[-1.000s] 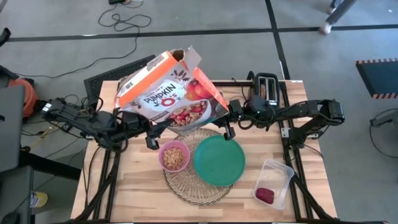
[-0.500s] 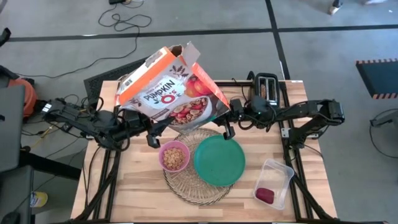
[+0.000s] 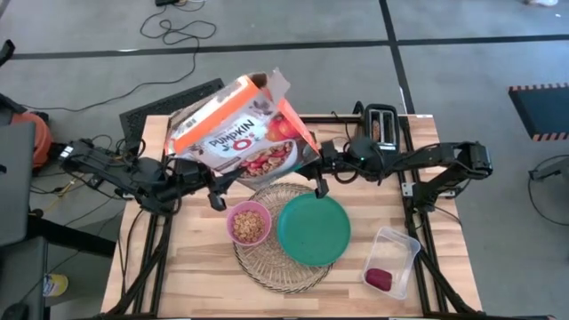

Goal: Arrange a breakfast setting
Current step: Pour the cereal into the pink bowl from the cereal box

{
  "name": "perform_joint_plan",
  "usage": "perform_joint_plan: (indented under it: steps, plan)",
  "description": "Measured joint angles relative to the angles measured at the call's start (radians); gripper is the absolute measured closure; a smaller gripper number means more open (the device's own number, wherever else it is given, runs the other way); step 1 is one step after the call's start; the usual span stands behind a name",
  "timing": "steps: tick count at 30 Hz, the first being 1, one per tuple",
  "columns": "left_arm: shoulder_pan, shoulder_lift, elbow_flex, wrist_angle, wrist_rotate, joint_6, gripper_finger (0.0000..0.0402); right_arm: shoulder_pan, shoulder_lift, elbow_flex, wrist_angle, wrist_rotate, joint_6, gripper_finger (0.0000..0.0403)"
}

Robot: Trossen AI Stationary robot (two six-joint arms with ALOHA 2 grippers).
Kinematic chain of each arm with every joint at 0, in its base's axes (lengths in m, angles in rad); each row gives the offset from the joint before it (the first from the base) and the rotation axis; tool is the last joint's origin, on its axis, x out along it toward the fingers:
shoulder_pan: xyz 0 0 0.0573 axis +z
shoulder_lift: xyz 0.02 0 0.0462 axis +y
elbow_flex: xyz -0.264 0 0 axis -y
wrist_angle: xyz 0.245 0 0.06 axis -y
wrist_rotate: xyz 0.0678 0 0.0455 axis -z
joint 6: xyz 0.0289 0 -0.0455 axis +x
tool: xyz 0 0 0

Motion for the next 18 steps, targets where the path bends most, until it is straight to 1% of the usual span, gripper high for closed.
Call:
perform_joint_plan:
  steps: [4,7,11,18]
  plan:
    - [-0.015,-0.053,0.001,-0.009,-0.043,0.013,0.0188,-0.015,-0.001,0.0,-0.062,0.0,0.0,0.0363]
    - [-0.018,-0.085,0.002,-0.046,-0.077,0.013,0.0189,-0.024,-0.003,0.0,-0.122,-0.002,0.0,0.0363]
    - [-0.018,-0.12,0.002,-0.101,-0.128,0.011,0.0189,-0.02,-0.033,-0.002,-0.242,0.017,-0.037,0.0363]
    - [-0.018,-0.157,0.005,-0.215,-0.326,0.004,0.0189,0.054,-0.128,-0.003,-0.534,0.103,-0.1,0.0368]
